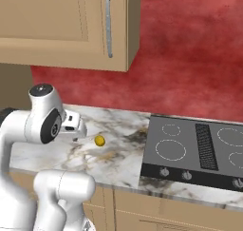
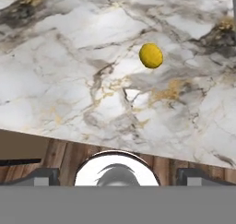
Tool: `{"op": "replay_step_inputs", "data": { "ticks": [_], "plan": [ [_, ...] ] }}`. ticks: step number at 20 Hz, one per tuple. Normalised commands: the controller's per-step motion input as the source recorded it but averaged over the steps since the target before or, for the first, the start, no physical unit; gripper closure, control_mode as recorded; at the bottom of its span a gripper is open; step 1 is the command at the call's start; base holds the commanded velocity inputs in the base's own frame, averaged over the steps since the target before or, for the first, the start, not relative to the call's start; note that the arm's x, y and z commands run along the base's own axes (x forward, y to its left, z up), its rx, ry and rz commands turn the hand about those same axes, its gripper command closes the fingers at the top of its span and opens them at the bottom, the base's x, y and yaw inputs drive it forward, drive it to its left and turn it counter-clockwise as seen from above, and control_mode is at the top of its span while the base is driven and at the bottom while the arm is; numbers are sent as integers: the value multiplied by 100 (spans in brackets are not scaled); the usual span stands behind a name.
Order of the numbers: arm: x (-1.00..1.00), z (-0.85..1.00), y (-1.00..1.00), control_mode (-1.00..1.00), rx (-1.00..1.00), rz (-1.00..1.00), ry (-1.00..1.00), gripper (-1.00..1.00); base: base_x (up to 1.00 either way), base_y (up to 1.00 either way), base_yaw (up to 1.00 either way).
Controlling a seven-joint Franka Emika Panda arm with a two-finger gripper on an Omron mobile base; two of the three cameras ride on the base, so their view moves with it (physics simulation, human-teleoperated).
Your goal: Place the beer on the top shelf of the fridge to keep it out of children's reach, and place the lemon and squash on lower shelves for easy access.
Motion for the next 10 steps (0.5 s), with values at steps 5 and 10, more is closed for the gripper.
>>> {"op": "replay_step_inputs", "data": {
  "ticks": [5,10],
  "plan": [
    [29,-40,-57,-100,0,0,6,-100,0,0,0],
    [45,-26,-36,-100,0,1,0,-100,0,0,0]
  ]
}}
